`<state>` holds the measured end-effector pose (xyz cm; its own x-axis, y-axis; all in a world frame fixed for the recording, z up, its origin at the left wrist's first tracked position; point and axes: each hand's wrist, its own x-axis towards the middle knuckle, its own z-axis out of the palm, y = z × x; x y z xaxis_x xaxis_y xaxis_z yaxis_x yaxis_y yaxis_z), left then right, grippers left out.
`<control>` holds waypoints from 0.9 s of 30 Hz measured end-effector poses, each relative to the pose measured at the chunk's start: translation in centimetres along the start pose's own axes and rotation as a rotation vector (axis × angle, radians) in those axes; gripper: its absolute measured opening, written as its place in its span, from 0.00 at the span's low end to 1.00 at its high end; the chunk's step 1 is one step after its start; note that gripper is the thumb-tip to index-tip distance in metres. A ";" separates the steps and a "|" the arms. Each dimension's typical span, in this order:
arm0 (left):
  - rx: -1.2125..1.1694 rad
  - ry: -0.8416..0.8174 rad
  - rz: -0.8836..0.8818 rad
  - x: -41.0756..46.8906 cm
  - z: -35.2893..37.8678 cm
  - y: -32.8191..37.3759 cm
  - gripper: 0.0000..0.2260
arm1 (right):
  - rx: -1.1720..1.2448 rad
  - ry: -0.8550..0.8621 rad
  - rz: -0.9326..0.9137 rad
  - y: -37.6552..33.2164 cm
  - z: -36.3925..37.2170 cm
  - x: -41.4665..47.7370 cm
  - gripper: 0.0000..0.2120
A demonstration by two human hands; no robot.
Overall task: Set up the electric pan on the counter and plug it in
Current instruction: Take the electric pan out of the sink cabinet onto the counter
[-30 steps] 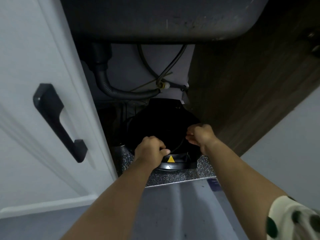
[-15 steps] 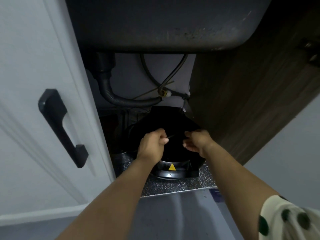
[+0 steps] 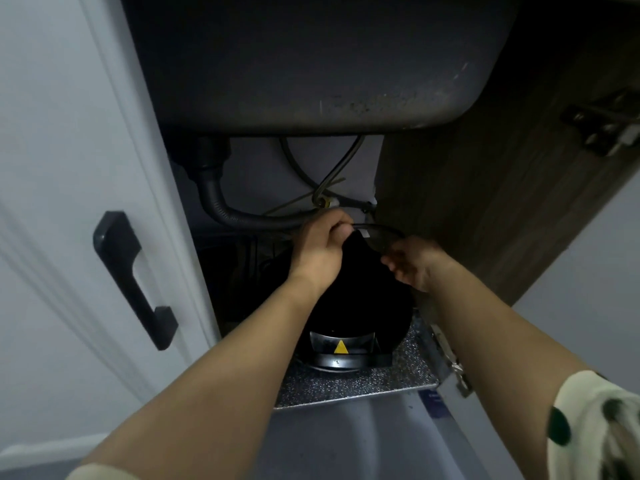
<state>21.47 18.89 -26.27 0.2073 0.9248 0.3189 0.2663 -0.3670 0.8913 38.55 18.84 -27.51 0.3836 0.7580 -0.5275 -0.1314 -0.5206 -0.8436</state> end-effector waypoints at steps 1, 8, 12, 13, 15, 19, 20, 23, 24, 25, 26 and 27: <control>-0.051 0.010 -0.022 0.3 0.0 0.5 0.08 | -0.070 0.032 -0.039 -0.1 -0.4 0.0 0.12; -0.311 0.123 -0.100 2.0 -1.0 2.8 0.14 | -0.221 0.114 -0.398 0.6 -2.7 -0.5 0.10; -0.472 0.109 -0.198 2.5 -1.1 3.8 0.14 | -0.244 0.001 -0.523 1.3 -2.9 -0.2 0.02; -0.496 0.093 -0.212 2.6 -1.1 4.0 0.14 | -0.253 -0.020 -0.528 1.6 -2.9 -0.1 0.01; -0.534 0.051 -0.226 2.7 -1.0 4.5 0.13 | -0.263 -0.058 -0.532 2.1 -2.6 0.2 0.03; -0.636 0.011 -0.287 2.7 -0.6 5.2 0.11 | -0.270 -0.107 -0.543 3.2 -1.6 0.4 0.09; -0.653 -0.010 -0.300 2.7 -0.5 5.2 0.11 | -0.256 -0.106 -0.547 3.4 -1.5 0.5 0.10; -0.669 -0.078 -0.325 2.6 -0.3 5.3 0.10 | -0.211 -0.093 -0.540 3.9 -1.1 0.4 0.12; -0.655 -0.097 -0.326 2.6 -0.3 5.3 0.10 | -0.203 -0.092 -0.529 4.0 -1.0 0.3 0.13; -0.625 -0.117 -0.323 2.6 -0.1 5.4 0.10 | -0.193 -0.090 -0.518 4.2 -0.8 0.2 0.13; -0.585 -0.134 -0.314 2.7 0.0 5.4 0.09 | -0.172 -0.086 -0.507 4.3 -0.8 -0.1 0.13; -0.543 -0.151 -0.298 2.7 0.1 5.5 0.09 | -0.136 -0.078 -0.502 4.4 -0.8 -0.3 0.13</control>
<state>23.62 19.35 -20.59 0.3392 0.9405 0.0178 -0.1735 0.0439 0.9838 38.55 16.02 -31.02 0.2988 0.9516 -0.0723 0.1728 -0.1284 -0.9766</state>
